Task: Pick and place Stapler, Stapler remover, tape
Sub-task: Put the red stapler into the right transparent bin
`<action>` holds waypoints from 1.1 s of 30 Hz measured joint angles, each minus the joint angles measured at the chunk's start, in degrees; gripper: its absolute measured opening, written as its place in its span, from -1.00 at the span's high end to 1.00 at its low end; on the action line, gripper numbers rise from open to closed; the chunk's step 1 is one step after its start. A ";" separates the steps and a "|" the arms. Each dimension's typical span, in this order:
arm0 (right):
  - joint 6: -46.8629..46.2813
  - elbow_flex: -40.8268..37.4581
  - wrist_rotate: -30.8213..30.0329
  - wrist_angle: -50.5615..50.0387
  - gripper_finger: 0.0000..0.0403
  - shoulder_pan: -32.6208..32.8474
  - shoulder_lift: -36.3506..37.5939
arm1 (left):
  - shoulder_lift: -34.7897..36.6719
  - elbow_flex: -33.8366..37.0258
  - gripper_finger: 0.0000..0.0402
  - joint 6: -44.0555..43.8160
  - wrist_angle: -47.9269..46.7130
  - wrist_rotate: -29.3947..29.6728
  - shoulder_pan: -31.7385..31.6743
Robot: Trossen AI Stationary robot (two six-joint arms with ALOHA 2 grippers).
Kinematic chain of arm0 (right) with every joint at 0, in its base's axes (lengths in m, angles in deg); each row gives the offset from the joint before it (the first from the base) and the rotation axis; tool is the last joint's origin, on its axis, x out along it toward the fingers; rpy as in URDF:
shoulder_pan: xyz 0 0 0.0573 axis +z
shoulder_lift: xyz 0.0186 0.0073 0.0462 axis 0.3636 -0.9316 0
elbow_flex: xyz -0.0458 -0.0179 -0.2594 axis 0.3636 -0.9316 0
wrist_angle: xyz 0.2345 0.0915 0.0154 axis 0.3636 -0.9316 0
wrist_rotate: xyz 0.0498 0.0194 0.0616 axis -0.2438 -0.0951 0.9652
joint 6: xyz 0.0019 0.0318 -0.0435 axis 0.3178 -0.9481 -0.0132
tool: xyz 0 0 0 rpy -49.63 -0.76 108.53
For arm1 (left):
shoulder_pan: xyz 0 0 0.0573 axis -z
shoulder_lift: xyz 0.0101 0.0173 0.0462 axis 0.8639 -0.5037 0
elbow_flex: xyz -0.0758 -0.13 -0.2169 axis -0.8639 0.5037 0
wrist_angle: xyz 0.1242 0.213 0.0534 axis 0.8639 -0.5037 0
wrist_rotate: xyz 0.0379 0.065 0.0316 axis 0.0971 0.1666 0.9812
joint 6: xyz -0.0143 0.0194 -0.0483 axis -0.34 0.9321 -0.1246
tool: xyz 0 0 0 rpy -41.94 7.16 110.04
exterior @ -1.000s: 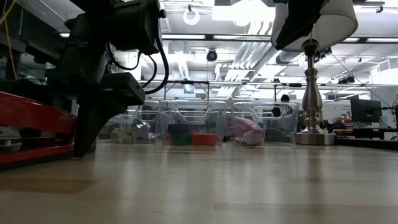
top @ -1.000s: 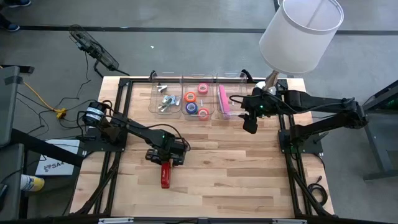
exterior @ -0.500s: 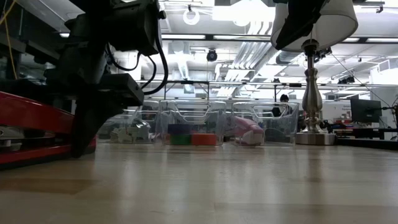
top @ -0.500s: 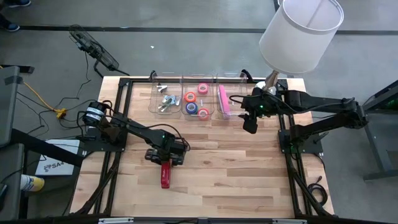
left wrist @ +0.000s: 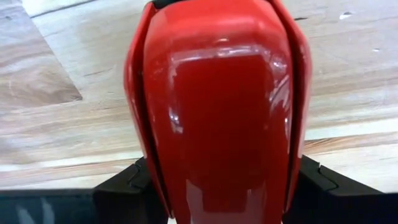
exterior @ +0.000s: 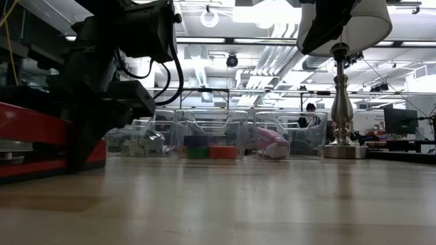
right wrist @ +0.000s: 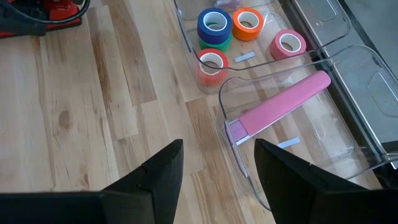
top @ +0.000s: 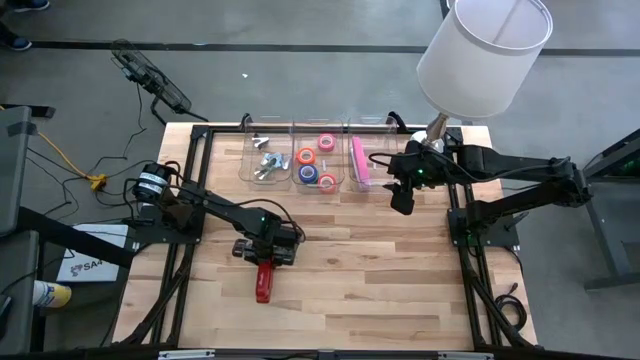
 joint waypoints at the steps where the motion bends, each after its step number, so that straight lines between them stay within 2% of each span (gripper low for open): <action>1: 0.02 0.00 0.00 0.00 0.07 0.00 0.00 | -0.01 0.00 -0.01 0.31 0.01 -0.16 0.00; 9: 0.25 0.00 0.00 0.00 0.07 0.00 0.00 | 0.28 -2.25 -0.01 3.49 -0.98 0.65 0.00; 17: 1.53 0.00 0.00 0.02 0.07 0.00 0.00 | 0.39 -7.06 -0.01 9.32 -2.85 5.39 -0.66; 33: 3.44 0.00 0.91 0.72 0.07 -0.02 0.00 | 0.61 -13.31 -0.01 12.85 -2.52 11.86 -0.75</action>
